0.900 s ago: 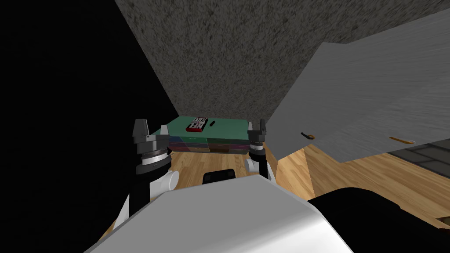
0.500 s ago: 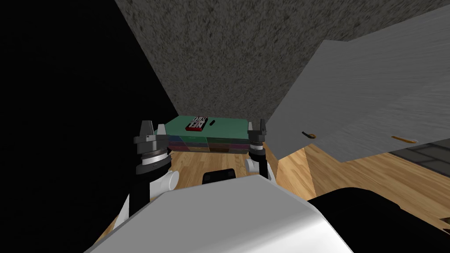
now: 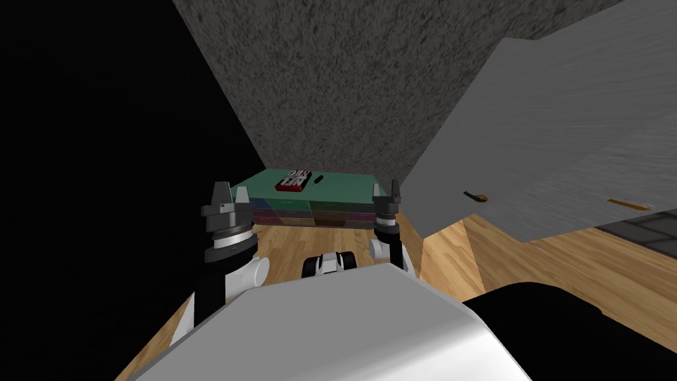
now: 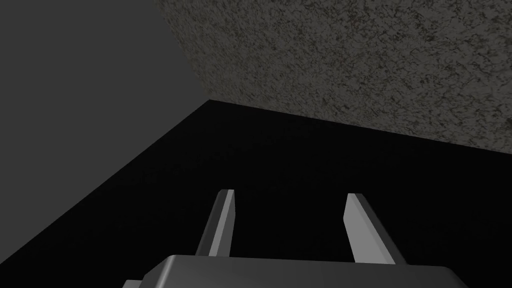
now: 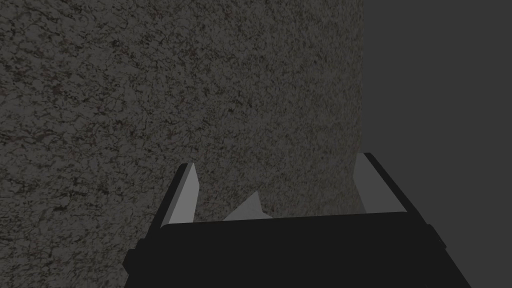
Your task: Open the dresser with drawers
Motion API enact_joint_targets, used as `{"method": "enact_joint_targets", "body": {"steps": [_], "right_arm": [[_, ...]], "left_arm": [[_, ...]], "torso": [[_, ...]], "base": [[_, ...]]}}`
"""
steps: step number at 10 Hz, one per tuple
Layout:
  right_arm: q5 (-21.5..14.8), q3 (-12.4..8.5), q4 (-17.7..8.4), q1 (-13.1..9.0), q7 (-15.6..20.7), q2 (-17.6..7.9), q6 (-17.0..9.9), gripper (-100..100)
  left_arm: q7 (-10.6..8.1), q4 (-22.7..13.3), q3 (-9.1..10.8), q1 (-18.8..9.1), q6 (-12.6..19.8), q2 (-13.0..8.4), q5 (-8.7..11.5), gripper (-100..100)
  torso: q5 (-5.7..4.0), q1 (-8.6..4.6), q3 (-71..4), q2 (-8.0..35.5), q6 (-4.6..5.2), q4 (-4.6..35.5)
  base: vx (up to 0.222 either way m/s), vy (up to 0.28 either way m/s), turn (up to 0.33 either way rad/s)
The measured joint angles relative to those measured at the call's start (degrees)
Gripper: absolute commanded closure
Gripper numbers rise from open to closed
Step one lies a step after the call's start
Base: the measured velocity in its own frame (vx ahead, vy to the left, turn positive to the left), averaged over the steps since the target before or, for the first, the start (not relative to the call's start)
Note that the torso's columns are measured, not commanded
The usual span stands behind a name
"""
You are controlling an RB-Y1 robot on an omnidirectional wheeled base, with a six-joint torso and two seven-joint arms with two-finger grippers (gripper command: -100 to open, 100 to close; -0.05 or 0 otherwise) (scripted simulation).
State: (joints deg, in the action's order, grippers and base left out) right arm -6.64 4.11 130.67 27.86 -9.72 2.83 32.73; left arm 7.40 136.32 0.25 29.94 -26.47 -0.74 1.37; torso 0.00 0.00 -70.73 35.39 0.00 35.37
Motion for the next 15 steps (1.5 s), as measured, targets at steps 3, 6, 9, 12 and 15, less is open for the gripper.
{"method": "enact_joint_targets", "body": {"steps": [3,6,9,12,15], "right_arm": [[0.0,0.0,0.0,0.0,0.0,0.0,0.0,0],[0.0,0.0,0.0,0.0,0.0,0.0,0.0,0],[0.0,0.0,0.0,0.0,0.0,0.0,0.0,0],[0.0,0.0,0.0,0.0,0.0,0.0,0.0,0],[0.0,0.0,0.0,0.0,0.0,0.0,0.0,0]], "left_arm": [[0.00,-2.4,-0.16,-0.6,-0.8,-2.8,0.0,-100],[-0.16,-6.5,-0.34,-1.4,-2.4,-5.7,0.0,-100],[0.04,-11.5,-0.89,-2.8,-4.5,-6.9,-0.2,-100],[-0.04,-16.8,-1.12,-4.4,-6.4,-7.7,-0.1,-100],[-0.13,-21.0,-1.42,-4.8,-8.5,-8.1,-0.1,-100]], "torso": [[-0.02,-0.05,-13.6,6.6,0.00,6.7],[0.00,0.00,-13.8,6.9,0.00,6.9],[0.01,0.05,-13.8,6.9,-0.01,6.9],[-0.02,-0.04,-13.9,6.8,0.00,6.9],[0.00,0.02,-13.8,7.0,0.00,6.9]], "base": [[0.040,-0.026,-0.009],[0.058,-0.039,-0.012],[0.057,-0.038,-0.008],[0.070,-0.042,-0.014],[0.052,-0.038,-0.010]]}}
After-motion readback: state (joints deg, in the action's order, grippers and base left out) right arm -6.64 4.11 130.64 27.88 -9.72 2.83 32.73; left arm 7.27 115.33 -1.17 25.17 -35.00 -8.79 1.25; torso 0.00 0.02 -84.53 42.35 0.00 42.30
